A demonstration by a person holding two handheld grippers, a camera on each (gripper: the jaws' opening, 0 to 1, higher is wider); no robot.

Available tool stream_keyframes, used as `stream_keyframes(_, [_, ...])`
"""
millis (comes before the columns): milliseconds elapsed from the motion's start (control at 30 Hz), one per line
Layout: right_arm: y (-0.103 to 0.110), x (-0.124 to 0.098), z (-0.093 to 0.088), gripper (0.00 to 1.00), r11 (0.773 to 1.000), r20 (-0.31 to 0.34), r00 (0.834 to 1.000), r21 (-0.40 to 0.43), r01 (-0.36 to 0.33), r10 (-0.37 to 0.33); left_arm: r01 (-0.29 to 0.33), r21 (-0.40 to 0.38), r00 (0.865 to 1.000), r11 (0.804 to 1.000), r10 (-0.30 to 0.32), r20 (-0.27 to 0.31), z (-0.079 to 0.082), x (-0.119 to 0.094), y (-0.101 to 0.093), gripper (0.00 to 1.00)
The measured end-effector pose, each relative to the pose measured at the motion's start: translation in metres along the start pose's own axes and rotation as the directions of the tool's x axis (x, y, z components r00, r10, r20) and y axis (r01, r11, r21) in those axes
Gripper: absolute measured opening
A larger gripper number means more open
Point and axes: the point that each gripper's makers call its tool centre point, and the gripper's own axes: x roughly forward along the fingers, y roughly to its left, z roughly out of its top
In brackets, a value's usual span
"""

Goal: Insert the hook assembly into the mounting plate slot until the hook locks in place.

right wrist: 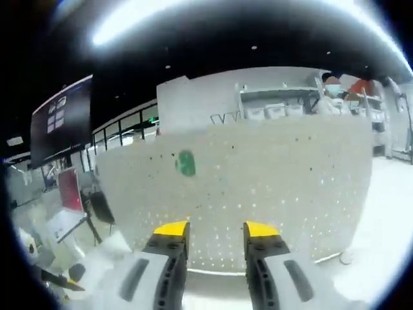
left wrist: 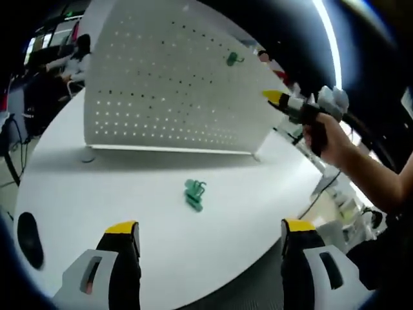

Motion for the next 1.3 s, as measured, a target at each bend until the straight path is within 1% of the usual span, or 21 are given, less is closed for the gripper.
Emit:
stream_keyframes(67, [0.007, -0.009, -0.017, 0.3, 0.999, -0.036, 0.999, 0.025, -0.036, 0.036, 0.001, -0.001, 1.0, 1.0, -0.001, -0.005, -0.002, -0.001, 0.0, 0.92])
stream_keyframes(100, [0.008, -0.012, -0.024, 0.29, 0.999, -0.053, 0.998, 0.022, -0.043, 0.044, 0.001, -0.001, 1.0, 1.0, -0.001, -0.007, -0.002, -0.001, 0.0, 0.92])
stream_keyframes(133, [0.011, -0.017, -0.035, 0.29, 0.998, -0.087, 0.995, 0.016, -0.055, 0.056, -0.001, 0.0, 1.0, 1.0, 0.001, -0.008, -0.003, -0.001, 0.0, 0.92])
stream_keyframes(267, [0.02, -0.028, -0.056, 0.28, 0.996, -0.131, 0.987, 0.017, -0.088, 0.089, -0.004, 0.005, 1.0, 1.0, 0.004, -0.017, -0.005, -0.003, 0.0, 0.92])
stream_keyframes(300, [0.022, -0.032, -0.063, 0.28, 0.995, -0.151, 0.984, 0.013, -0.096, 0.097, -0.006, 0.007, 1.0, 1.0, 0.006, -0.023, -0.007, -0.004, 0.0, 0.92])
stream_keyframes(333, [0.023, -0.034, -0.066, 0.28, 0.995, -0.157, 0.983, 0.008, -0.098, 0.098, -0.007, 0.009, 1.0, 1.0, 0.008, -0.025, -0.007, -0.004, 0.0, 0.92])
stream_keyframes(433, [0.031, -0.044, -0.082, 0.27, 0.992, -0.201, 0.972, -0.007, -0.125, 0.121, -0.01, 0.012, 0.999, 1.0, 0.01, -0.034, -0.011, -0.005, 0.0, 0.92])
stream_keyframes(467, [0.032, -0.045, -0.084, 0.27, 0.992, -0.205, 0.971, -0.01, -0.128, 0.123, -0.01, 0.011, 0.999, 1.0, 0.01, -0.035, -0.012, -0.006, 0.0, 0.92])
stream_keyframes(500, [0.033, -0.048, -0.089, 0.27, 0.991, -0.218, 0.967, -0.012, -0.134, 0.128, -0.01, 0.01, 0.999, 1.0, 0.01, -0.037, -0.013, -0.006, 0.0, 0.92])
stream_keyframes(600, [0.038, -0.054, -0.101, 0.26, 0.989, -0.246, 0.958, 0.011, -0.15, 0.148, -0.009, 0.008, 0.999, 1.0, 0.01, -0.047, -0.017, -0.005, -0.001, 0.92])
stream_keyframes(700, [0.045, -0.062, -0.116, 0.25, 0.986, -0.287, 0.943, 0.02, -0.167, 0.166, -0.005, 0.007, 0.998, 1.0, 0.006, -0.058, -0.02, -0.005, -0.001, 0.92])
stream_keyframes(733, [0.046, -0.065, -0.118, 0.24, 0.986, -0.285, 0.944, 0.031, -0.163, 0.165, -0.002, 0.006, 0.998, 1.0, 0.003, -0.063, -0.021, -0.004, -0.001, 0.92])
stream_keyframes(767, [0.048, -0.068, -0.122, 0.23, 0.986, -0.282, 0.945, 0.064, -0.155, 0.167, -0.001, 0.011, 0.997, 1.0, 0.002, -0.077, -0.024, -0.004, -0.001, 0.92])
stream_keyframes(833, [0.053, -0.071, -0.131, 0.23, 0.984, -0.301, 0.937, 0.076, -0.16, 0.175, -0.004, 0.024, 0.996, 1.0, 0.006, -0.089, -0.028, -0.004, -0.001, 0.92])
stream_keyframes(933, [0.062, -0.077, -0.147, 0.23, 0.981, -0.339, 0.921, 0.088, -0.173, 0.193, -0.009, 0.03, 0.995, 1.0, 0.012, -0.102, -0.032, -0.004, -0.001, 0.91])
stream_keyframes(1033, [0.072, -0.081, -0.164, 0.22, 0.975, -0.38, 0.898, 0.097, -0.198, 0.221, -0.012, 0.017, 0.994, 1.0, 0.014, -0.112, -0.036, -0.004, 0.0, 0.91])
stream_keyframes(1067, [0.075, -0.082, -0.17, 0.22, 0.974, -0.399, 0.888, 0.098, -0.207, 0.228, -0.015, 0.014, 0.993, 1.0, 0.016, -0.113, -0.038, -0.004, 0.0, 0.91])
stream_keyframes(1133, [0.081, -0.081, -0.179, 0.21, 0.97, -0.417, 0.876, 0.1, -0.222, 0.243, -0.018, 0.01, 0.993, 1.0, 0.019, -0.115, -0.039, -0.005, 0.001, 0.9])
stream_keyframes(1200, [0.087, -0.082, -0.189, 0.21, 0.965, -0.447, 0.855, 0.102, -0.242, 0.262, -0.02, 0.005, 0.993, 1.0, 0.02, -0.116, -0.041, -0.004, 0.003, 0.9])
stream_keyframes(1267, [0.09, -0.08, -0.195, 0.21, 0.962, -0.463, 0.844, 0.105, -0.252, 0.272, -0.023, -0.002, 0.992, 1.0, 0.022, -0.124, -0.043, -0.003, 0.005, 0.9])
stream_keyframes(1300, [0.093, -0.079, -0.2, 0.21, 0.96, -0.476, 0.835, 0.108, -0.258, 0.278, -0.025, -0.004, 0.992, 1.0, 0.025, -0.127, -0.045, -0.003, 0.006, 0.9])
